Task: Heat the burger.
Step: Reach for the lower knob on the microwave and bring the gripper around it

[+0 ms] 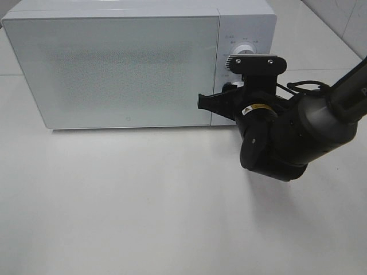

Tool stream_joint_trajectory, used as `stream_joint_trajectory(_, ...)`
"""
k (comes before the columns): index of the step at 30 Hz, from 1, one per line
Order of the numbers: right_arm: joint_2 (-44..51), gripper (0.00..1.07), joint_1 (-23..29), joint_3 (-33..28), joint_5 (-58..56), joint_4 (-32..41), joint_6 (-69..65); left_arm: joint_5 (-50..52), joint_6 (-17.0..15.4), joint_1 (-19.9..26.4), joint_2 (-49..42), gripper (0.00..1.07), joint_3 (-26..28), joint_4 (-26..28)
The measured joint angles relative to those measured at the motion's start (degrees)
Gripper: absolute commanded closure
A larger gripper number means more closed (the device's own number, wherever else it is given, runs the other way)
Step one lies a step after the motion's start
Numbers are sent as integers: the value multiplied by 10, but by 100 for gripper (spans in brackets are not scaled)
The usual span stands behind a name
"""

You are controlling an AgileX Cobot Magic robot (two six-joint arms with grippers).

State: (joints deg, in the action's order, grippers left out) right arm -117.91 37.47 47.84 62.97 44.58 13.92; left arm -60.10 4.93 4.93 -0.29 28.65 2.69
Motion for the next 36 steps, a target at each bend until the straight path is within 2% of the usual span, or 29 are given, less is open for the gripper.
stream_joint_trajectory(2,0,107,0,-1,0,-2,-25,0,0,0,0,9,0,0)
stream_joint_trajectory(3,0,107,0,-3,1,-7,-94,0,0,0,0,9,0,0)
stream_joint_trajectory(4,0,107,0,-3,1,-7,-94,0,0,0,0,9,0,0)
stream_joint_trajectory(5,0,107,0,-3,1,-9,-169,0,0,0,0,9,0,0)
stream_joint_trajectory(7,0,107,0,-3,1,-9,-199,0,0,0,0,9,0,0)
stream_joint_trajectory(8,0,107,0,-5,1,-9,-272,0,0,0,0,9,0,0)
stream_joint_trajectory(12,0,107,-1,-6,-2,-9,-360,0,0,0,0,9,0,0)
stream_joint_trajectory(14,0,107,-1,-7,-3,-12,-458,0,0,0,0,9,0,0)
stream_joint_trajectory(17,0,107,-1,-9,-3,-14,-476,0,0,0,0,9,0,0)
stream_joint_trajectory(25,0,107,-2,-10,-8,-18,-691,0,0,0,0,9,0,0)
stream_joint_trajectory(36,1,107,-2,-10,-14,-21,-827,0,0,0,0,9,0,0)
